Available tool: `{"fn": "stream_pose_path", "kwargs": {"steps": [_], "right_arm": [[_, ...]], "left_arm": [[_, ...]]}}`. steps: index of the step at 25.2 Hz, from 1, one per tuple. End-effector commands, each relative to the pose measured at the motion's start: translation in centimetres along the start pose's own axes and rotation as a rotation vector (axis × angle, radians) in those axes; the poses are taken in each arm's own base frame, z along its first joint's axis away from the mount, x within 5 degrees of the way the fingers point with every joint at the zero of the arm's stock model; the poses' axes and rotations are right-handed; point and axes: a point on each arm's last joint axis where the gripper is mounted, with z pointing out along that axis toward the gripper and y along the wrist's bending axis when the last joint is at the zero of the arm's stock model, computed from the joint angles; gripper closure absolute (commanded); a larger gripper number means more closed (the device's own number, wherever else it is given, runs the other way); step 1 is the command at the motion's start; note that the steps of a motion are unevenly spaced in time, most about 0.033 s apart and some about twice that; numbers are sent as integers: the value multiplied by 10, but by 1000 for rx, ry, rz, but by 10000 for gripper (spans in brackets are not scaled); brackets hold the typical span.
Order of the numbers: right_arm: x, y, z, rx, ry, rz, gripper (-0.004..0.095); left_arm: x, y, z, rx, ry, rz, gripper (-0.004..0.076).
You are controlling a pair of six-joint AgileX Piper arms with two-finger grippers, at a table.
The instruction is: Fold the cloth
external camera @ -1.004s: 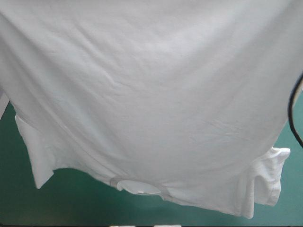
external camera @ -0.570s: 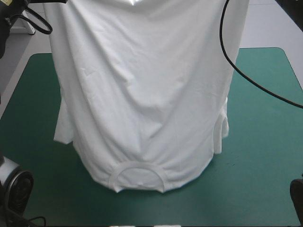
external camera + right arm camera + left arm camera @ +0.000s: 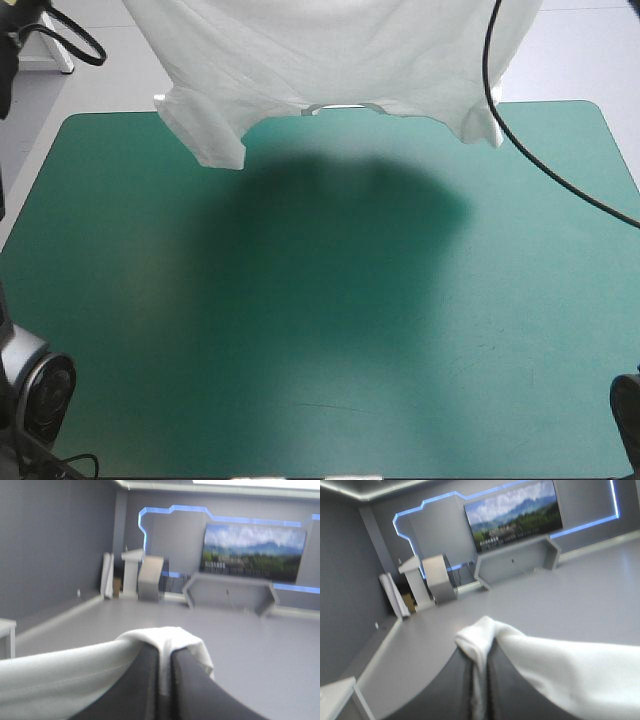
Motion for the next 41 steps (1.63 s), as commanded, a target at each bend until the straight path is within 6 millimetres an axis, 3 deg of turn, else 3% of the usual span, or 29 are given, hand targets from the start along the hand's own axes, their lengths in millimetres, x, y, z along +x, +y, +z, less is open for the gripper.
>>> {"fn": "stream_pose_path", "kwargs": {"steps": [1, 2, 3, 4, 5, 6, 9, 12, 15, 20, 26, 33, 41], "right_arm": [[46, -1, 33, 44, 189, 10, 923], [89, 3, 58, 37, 354, 27, 923], [112, 5, 69, 35, 434, 33, 923], [157, 10, 87, 28, 587, 65, 923], [180, 13, 95, 24, 660, 83, 923], [222, 19, 105, 4, 782, 104, 923], [286, 30, 101, -42, 974, 159, 923], [313, 32, 71, -53, 1115, 142, 923], [316, 32, 21, -59, 1161, 127, 923], [307, 30, -46, -71, 1265, 113, 923], [304, 30, -113, -114, 1475, 82, 923], [303, 35, -175, -157, 1543, 146, 923], [323, 46, -217, -210, 1604, 258, 923]], "left_arm": [[20, -9, 20, 34, 94, -2, 732], [49, -22, 45, 69, 223, -21, 732], [66, -29, 58, 84, 288, -37, 732], [100, -42, 81, 113, 414, -52, 732], [120, -50, 93, 128, 479, -59, 732], [155, -66, 111, 176, 589, -70, 732], [214, -99, 127, 304, 769, -158, 732], [239, -108, 116, 341, 902, -160, 732], [257, -111, 83, 371, 1043, -163, 732], [264, -108, 27, 372, 1140, -194, 732], [277, -105, -67, 401, 1255, -206, 732], [292, -100, -172, 461, 1464, -189, 732], [308, -110, -215, 500, 1482, -299, 732]]}}
